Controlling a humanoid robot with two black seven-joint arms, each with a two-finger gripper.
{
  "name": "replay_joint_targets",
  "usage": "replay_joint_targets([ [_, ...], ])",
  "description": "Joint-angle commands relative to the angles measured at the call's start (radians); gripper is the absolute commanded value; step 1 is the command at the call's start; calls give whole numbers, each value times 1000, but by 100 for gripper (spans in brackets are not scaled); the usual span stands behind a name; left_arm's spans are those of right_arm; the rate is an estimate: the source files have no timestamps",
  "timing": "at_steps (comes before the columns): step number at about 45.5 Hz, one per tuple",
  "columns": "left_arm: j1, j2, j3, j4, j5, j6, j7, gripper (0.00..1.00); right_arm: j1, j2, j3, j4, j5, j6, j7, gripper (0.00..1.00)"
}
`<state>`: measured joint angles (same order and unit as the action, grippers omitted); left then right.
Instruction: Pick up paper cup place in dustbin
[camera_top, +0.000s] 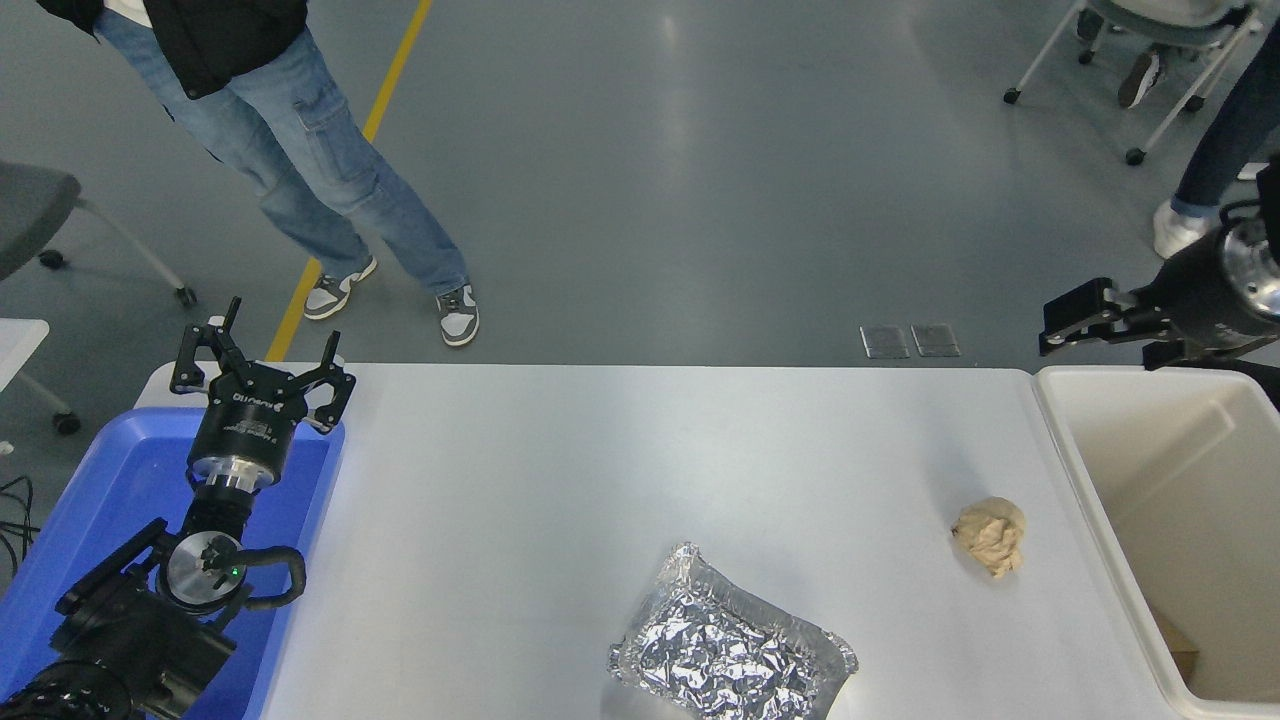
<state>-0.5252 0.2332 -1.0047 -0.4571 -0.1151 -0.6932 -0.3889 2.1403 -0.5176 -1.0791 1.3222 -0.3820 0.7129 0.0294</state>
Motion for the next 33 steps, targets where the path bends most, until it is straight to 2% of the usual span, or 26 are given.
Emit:
replay_joint_targets([
  [1,1,0,0,0,0,1,-2,100,147,258,-44,97,225,73,-5,100],
  [14,2,0,0,0,-1,3,-2,100,204,438,-163,86,437,73,-14,100],
  [33,2,0,0,0,-1,3,-4,100,231,442,-186,91,448,73,-5,100],
])
